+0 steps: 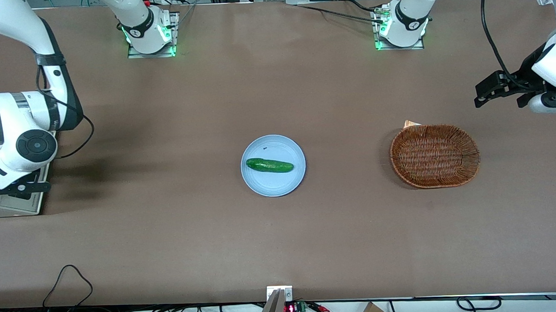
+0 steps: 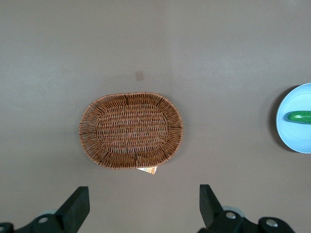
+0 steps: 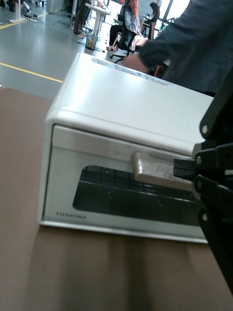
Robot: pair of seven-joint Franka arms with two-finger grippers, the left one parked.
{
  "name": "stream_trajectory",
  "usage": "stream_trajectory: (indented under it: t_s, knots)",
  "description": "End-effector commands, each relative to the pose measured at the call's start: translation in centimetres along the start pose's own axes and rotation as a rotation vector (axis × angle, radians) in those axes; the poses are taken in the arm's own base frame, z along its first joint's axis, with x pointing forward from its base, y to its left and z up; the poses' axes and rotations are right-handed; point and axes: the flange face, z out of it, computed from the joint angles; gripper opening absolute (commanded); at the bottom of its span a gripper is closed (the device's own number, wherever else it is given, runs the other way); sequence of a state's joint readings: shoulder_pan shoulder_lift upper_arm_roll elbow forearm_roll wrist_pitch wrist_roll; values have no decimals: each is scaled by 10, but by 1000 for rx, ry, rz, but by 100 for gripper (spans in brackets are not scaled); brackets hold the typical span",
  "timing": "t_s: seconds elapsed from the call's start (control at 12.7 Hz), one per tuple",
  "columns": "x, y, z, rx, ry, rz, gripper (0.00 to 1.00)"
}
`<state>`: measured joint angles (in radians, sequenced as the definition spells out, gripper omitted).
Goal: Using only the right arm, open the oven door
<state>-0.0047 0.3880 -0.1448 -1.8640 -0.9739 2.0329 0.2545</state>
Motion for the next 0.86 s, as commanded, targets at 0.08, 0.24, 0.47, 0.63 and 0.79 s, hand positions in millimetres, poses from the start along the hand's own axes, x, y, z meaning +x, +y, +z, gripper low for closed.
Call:
stream_trajectory:
  t_s: [0.08,0.24,0.47,0.63,0.79]
  knots:
    - [-8,0,-6,-20,19,11,1]
    - [-9,-1,-2,-17,17,10,1]
    - [-10,-1,2,-14,13,24,1]
    - [-10,-2,2,-13,12,23,1]
    - [-12,-4,8,-8,5,25,1]
